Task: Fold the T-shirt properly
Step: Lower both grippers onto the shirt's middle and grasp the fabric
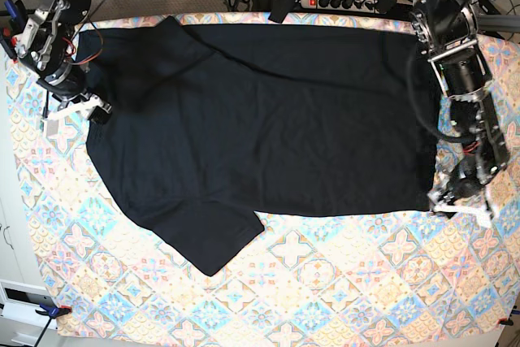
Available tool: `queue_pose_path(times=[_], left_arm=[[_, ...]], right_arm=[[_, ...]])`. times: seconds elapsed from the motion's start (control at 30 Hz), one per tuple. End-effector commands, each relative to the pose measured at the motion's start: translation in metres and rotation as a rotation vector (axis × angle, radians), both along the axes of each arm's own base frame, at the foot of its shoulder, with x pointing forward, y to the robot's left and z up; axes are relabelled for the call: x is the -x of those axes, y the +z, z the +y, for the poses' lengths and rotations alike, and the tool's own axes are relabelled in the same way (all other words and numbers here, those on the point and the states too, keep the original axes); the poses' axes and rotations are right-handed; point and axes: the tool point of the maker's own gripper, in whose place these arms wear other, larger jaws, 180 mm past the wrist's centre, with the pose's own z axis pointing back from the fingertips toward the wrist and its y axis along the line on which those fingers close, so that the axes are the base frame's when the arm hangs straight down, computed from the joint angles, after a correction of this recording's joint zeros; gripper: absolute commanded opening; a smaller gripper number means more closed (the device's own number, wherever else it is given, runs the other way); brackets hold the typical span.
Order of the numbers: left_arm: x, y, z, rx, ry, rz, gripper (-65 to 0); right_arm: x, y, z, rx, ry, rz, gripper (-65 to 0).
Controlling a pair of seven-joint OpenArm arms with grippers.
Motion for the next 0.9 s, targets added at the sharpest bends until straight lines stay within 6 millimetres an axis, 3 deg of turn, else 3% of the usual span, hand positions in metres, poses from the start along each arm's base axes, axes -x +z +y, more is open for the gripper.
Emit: queue_pose_path(times=[0.0, 0.13, 0.3, 0.6, 0.87], left_arm=[[-0.008, 0.011, 0.013, -0.048, 0.009, -0.026, -35.1], [0.003, -0.023, 0.02, -0.051, 0.046, 0.028, -35.1], [0.014, -0.047, 0.024, -0.043, 0.082, 0.063, -35.1], [0.015, -0.051, 0.025, -0.057, 0.088, 0.055, -35.1], [0.03, -0.079, 0.027, -0.043, 0.127, 0.1, -35.1]], right_arm=[[-0.008, 0.012, -0.007, 0.027, 0.0, -0.042, -38.0], [-0.008, 0.012, -0.007, 0.027, 0.0, -0.042, -38.0], [-0.008, 0.013, -0.007, 0.026, 0.001, -0.044, -38.0], [-0.008, 0.012, -0.006, 0.024, 0.002, -0.043, -38.0], [-0.01, 0.017, -0.005, 0.034, 0.007, -0.057, -38.0]])
